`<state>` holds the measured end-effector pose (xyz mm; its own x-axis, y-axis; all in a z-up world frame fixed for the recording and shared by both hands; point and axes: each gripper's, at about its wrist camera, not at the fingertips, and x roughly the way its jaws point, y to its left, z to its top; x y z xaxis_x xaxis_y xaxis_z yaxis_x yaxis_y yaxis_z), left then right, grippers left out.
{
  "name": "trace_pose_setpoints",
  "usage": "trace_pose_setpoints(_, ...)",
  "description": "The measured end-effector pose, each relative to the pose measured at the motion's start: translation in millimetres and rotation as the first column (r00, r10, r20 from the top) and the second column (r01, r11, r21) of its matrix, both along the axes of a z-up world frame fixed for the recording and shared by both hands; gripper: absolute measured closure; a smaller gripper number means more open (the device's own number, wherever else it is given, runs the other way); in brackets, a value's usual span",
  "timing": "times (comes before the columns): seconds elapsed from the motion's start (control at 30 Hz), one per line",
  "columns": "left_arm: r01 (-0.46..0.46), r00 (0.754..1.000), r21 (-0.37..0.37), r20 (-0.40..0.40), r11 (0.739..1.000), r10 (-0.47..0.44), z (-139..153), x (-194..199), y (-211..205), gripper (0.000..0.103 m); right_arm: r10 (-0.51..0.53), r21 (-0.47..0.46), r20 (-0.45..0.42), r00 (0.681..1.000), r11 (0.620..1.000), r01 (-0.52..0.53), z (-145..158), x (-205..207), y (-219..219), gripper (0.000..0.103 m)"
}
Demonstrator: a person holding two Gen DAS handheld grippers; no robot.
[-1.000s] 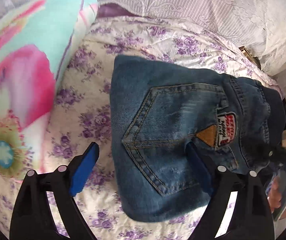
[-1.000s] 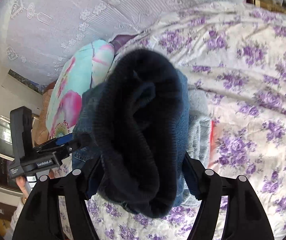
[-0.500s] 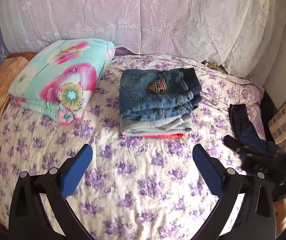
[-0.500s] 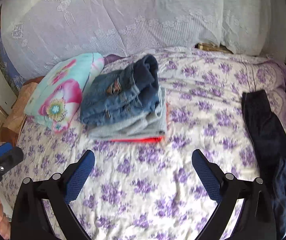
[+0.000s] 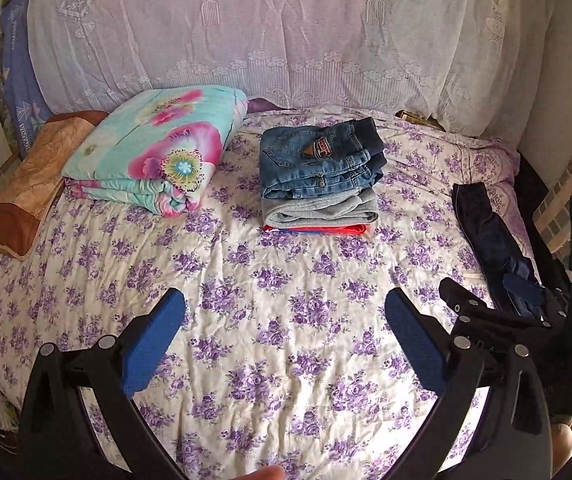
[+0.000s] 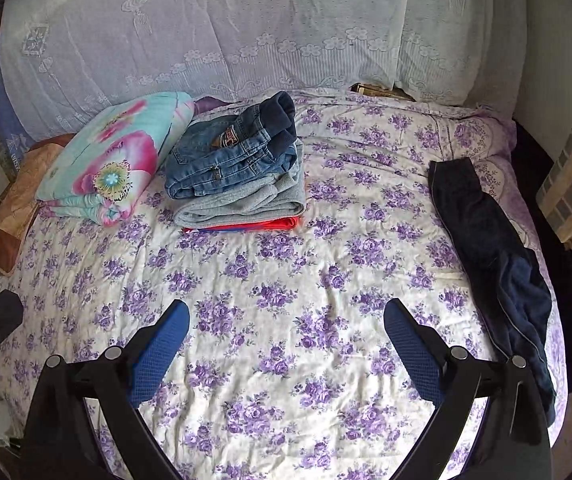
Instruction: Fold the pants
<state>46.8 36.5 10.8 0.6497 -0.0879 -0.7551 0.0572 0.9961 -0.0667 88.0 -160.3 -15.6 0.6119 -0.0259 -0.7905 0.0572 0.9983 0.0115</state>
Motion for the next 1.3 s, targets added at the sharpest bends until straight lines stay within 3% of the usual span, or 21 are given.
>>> trace_pose_setpoints(0.3,0.004,1.0,0.007,-0.005,1.0,-0.004,4.7,-4.1,-3.2,0.006,0.011,0.042,-0.006,1.0,0.999,-0.01,4.4,-7.6,-0.7,0.005)
trace_pose_setpoints(1.3,-0.001,1.0,-0.003,-0.026,1.0,0.001,-3.3,5.2,-2.1,0.006,0.025,0.041,-0.013,1.0,0.999,-0.024,2.0,-3.5,5.4,0.005)
